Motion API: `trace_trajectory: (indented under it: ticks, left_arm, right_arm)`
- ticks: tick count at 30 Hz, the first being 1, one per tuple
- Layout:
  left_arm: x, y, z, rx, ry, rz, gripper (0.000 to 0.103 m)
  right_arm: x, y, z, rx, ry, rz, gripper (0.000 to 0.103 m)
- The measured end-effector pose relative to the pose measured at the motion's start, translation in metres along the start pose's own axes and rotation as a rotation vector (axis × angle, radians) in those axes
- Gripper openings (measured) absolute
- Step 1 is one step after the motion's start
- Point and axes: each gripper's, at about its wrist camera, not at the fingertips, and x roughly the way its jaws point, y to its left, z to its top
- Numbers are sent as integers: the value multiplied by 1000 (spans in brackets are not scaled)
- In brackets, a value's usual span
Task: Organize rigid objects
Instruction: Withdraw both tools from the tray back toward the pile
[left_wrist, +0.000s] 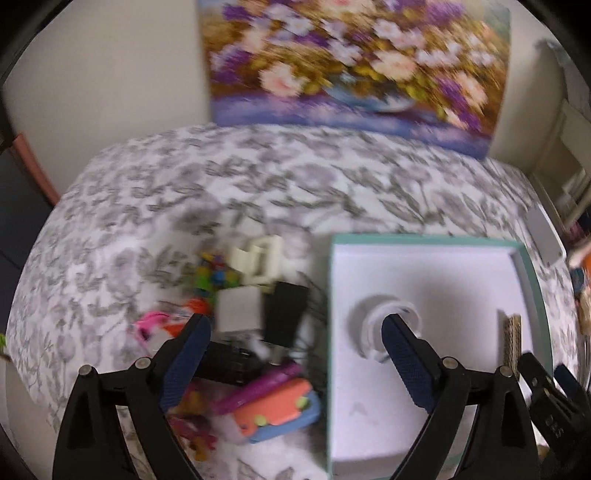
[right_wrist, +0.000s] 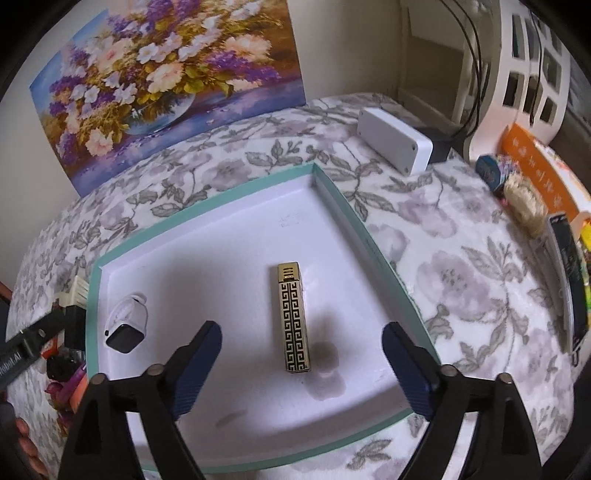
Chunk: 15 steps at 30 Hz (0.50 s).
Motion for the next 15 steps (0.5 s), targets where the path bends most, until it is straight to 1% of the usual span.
trace_trajectory:
  ticks: [2, 5, 8, 13, 15]
  left_arm:
    - [-6, 9, 0, -23, -30, 9, 94]
    - [-16, 21, -3, -43, -90, 18, 97]
    - [-24, 29, -4, -59, -138, 42, 97]
    - [-32, 41, -6, -86, -144, 30, 97]
    - [-35, 44, -6, -90, -125, 5, 97]
  right_arm:
    - [-5, 3, -1, 0, -11, 1, 102]
    - [-15, 7, -1, 13, -36, -14, 103]
    - [-23, 10, -1, 21, -59, -21, 103]
    - [-30, 18, -4, 16, -56, -9, 103]
    - [-33, 20, -5, 22, -60, -8, 103]
